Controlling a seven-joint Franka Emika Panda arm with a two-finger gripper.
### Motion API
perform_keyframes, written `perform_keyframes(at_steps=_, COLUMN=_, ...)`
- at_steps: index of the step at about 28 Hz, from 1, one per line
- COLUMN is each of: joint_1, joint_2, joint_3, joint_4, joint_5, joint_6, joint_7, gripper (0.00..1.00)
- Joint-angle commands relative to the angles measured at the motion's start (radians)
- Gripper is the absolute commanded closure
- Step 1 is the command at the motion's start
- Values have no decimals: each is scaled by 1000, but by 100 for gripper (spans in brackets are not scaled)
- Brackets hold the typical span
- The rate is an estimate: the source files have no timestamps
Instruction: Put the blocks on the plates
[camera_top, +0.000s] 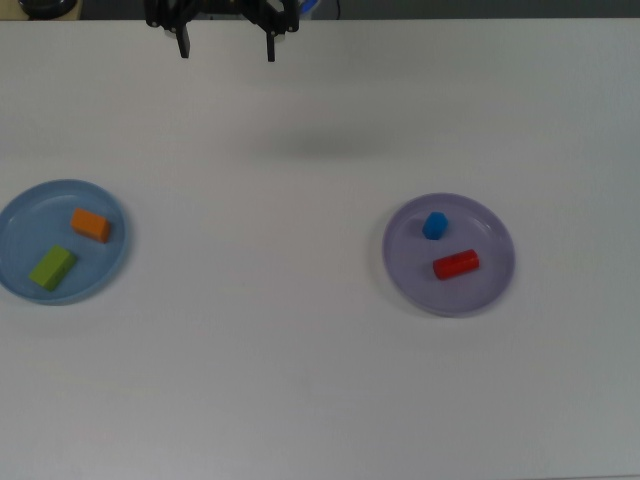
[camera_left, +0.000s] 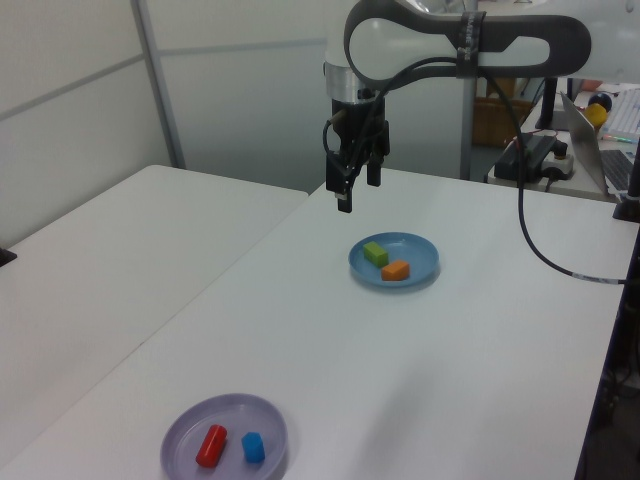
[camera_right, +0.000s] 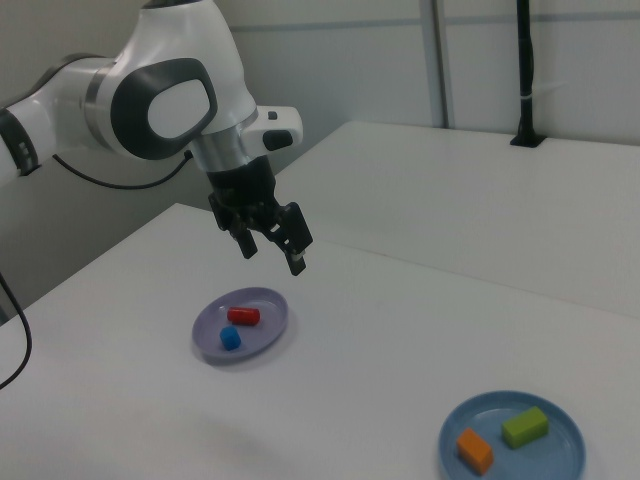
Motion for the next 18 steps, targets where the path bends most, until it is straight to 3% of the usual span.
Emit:
perform_keyframes(at_steps=1, joint_1=7, joint_2=6, joint_3=-3, joint_4=8, joint_5=-20, joint_6=11, joint_7=9, gripper=0)
perform_keyframes(at_steps=11, joint_1=9, joint_2=6, joint_3=0, joint_4=6, joint_5=-17, joint_6=11, joint_7=9, gripper=0)
perform_keyframes(at_steps=18, joint_1=-6, joint_2=8, joint_3=27, joint_4=6, joint_5=-14, joint_6=14, joint_7=9, gripper=0)
